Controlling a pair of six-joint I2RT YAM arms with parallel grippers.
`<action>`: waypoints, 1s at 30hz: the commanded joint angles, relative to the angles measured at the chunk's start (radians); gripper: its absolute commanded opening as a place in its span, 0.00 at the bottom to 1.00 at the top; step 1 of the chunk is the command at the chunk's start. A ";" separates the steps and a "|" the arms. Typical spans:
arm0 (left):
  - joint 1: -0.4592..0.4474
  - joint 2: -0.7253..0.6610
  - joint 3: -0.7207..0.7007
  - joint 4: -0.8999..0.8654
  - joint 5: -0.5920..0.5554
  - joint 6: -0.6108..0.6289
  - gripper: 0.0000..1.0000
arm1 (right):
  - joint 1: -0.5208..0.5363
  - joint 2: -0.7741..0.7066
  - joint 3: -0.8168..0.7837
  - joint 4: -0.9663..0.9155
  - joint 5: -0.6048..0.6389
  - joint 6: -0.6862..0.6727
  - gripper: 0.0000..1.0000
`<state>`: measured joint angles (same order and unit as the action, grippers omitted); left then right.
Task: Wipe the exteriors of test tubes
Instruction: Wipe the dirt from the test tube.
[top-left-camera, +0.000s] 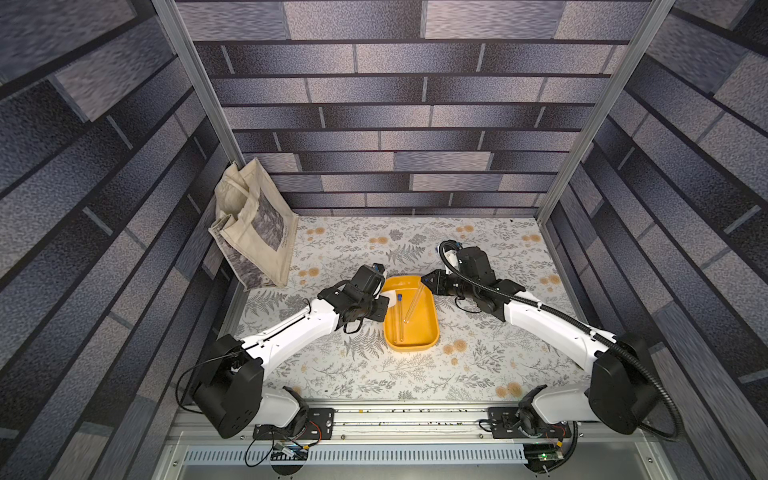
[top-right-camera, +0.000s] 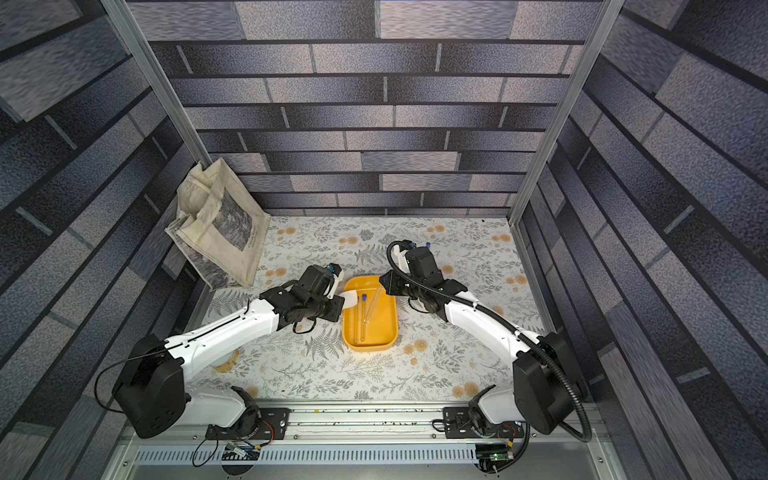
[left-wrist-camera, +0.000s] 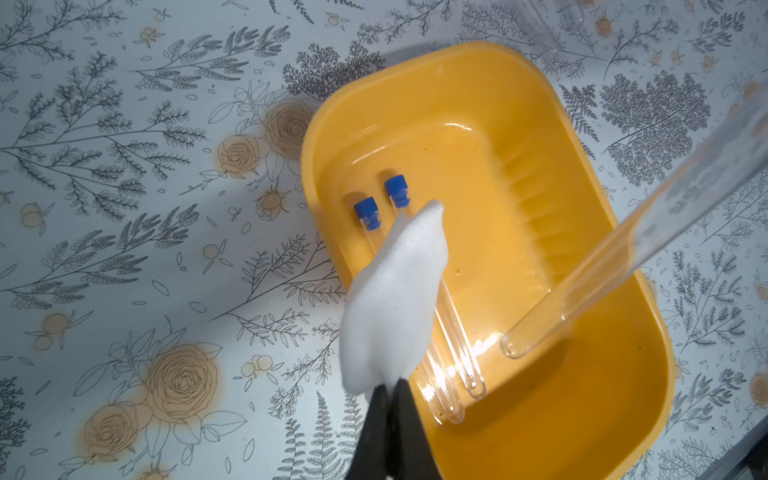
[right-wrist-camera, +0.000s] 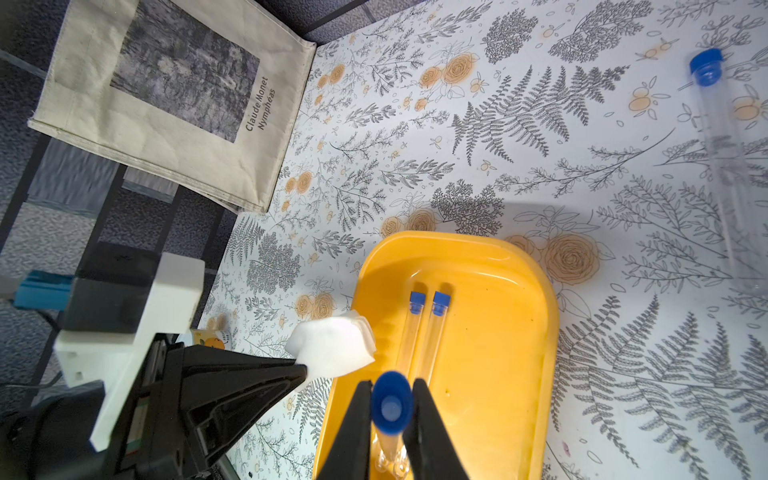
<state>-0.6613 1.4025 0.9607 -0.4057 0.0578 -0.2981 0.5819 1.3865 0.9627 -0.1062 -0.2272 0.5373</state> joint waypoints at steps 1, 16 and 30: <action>-0.020 0.040 0.042 -0.026 0.078 0.043 0.00 | -0.004 -0.031 0.022 -0.022 -0.019 -0.021 0.18; -0.054 0.085 0.132 -0.031 0.265 0.154 0.00 | -0.006 -0.014 0.028 -0.022 -0.024 -0.024 0.18; -0.015 0.145 0.311 -0.022 0.293 0.183 0.01 | -0.006 -0.016 0.022 -0.021 -0.027 -0.017 0.18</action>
<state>-0.6846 1.5349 1.2289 -0.4179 0.3336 -0.1478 0.5819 1.3808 0.9657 -0.1093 -0.2382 0.5232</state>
